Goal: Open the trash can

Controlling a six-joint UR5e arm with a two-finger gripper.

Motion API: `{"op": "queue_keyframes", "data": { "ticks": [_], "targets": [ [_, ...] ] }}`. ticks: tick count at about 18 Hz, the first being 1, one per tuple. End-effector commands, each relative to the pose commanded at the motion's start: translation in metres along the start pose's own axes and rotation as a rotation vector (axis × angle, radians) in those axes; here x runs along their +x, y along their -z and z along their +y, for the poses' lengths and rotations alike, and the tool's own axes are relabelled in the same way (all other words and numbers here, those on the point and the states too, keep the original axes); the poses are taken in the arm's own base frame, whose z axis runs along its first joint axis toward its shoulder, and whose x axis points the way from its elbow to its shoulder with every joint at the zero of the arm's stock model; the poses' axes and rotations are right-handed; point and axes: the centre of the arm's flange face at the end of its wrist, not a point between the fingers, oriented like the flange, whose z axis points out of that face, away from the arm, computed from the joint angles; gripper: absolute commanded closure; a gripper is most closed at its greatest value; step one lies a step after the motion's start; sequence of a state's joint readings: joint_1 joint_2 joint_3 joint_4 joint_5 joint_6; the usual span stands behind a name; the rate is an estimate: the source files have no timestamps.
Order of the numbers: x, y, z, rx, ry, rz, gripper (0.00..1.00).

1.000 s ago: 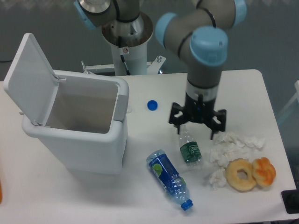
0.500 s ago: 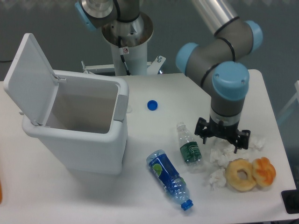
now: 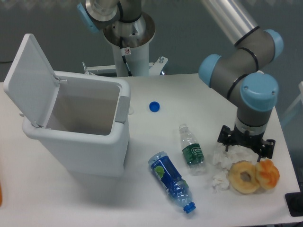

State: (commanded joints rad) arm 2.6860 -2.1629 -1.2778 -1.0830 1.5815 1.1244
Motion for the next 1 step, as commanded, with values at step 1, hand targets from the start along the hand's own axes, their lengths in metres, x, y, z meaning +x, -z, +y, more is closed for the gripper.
{"op": "queue_keyframes", "data": {
  "ticks": [1],
  "targets": [
    [0.0002,0.0011,-0.0002,0.003,0.002,0.000,0.00]
  ]
}}
